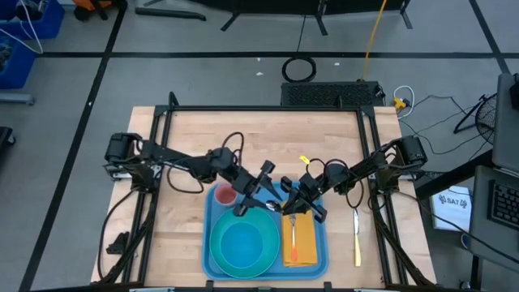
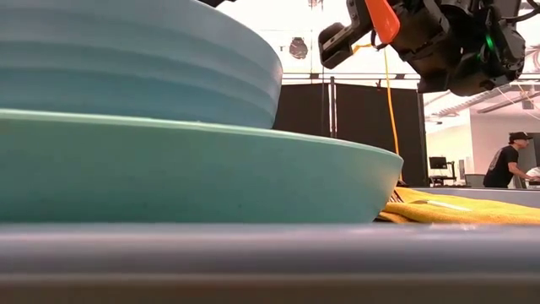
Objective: Set up tray
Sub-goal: Put the orange spoon on the yellow napkin to the right of the orange fork
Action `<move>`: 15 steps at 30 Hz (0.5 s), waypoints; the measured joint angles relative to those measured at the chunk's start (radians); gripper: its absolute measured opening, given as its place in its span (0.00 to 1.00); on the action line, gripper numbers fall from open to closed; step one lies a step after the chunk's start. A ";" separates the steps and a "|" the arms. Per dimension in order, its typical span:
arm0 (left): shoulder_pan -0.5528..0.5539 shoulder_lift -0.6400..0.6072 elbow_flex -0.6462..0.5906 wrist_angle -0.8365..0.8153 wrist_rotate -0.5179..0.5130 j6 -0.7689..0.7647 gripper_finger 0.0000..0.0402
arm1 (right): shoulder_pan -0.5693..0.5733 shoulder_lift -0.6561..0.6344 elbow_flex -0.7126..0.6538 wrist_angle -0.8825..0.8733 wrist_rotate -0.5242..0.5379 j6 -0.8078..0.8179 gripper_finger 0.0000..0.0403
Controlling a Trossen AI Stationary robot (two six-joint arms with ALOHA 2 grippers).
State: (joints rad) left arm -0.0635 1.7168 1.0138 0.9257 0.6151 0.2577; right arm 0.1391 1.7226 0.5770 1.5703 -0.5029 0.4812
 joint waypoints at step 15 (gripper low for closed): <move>0.000 0.000 0.006 0.018 0.043 0.009 0.44 | 0.000 0.000 0.000 0.000 0.003 -0.003 0.01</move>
State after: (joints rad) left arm -0.0631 1.7164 1.0195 0.9440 0.6582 0.2668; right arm 0.1390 1.7222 0.5770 1.5707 -0.4995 0.4778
